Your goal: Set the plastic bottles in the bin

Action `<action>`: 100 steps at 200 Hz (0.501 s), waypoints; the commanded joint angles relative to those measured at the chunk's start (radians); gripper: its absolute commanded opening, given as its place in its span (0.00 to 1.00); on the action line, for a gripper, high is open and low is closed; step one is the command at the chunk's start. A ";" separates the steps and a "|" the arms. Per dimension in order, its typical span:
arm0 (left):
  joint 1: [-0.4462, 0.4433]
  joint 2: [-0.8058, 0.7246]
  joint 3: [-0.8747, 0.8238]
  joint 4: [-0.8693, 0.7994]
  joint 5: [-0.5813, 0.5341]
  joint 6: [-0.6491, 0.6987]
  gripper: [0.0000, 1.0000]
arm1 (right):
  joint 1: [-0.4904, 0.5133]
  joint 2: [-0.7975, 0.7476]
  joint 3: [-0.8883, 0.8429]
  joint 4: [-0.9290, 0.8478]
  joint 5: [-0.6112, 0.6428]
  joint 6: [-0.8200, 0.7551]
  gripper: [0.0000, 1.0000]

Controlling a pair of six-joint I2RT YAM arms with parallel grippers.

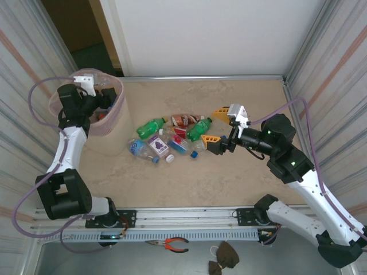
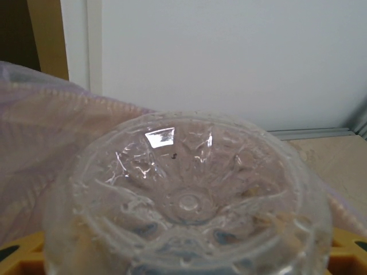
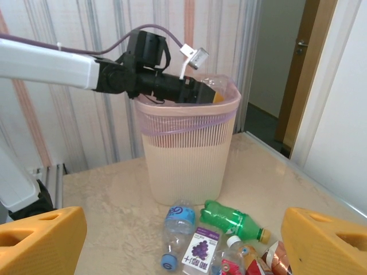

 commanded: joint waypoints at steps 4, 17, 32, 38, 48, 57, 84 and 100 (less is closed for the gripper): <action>0.002 0.054 -0.073 0.143 0.043 -0.026 0.58 | 0.009 -0.013 -0.008 0.010 0.011 0.008 0.87; 0.002 0.071 -0.101 0.173 0.043 -0.030 0.58 | 0.008 -0.014 -0.010 0.011 0.012 0.008 0.87; 0.002 0.091 -0.123 0.190 0.046 -0.029 0.58 | 0.008 -0.014 -0.012 0.012 0.015 0.008 0.87; 0.001 0.096 -0.132 0.194 0.050 -0.028 0.58 | 0.009 -0.014 -0.012 0.012 0.014 0.008 0.87; 0.002 0.103 -0.144 0.206 0.052 -0.030 0.58 | 0.008 -0.016 -0.011 0.010 0.015 0.008 0.87; 0.002 0.104 -0.151 0.211 0.055 -0.033 0.58 | 0.008 -0.016 -0.011 0.009 0.014 0.008 0.87; 0.004 0.089 -0.136 0.200 0.050 -0.026 0.58 | 0.008 -0.017 -0.008 0.006 0.015 0.008 0.87; 0.003 0.073 -0.089 0.130 0.041 -0.007 0.58 | 0.008 -0.017 -0.005 0.004 0.016 0.008 0.87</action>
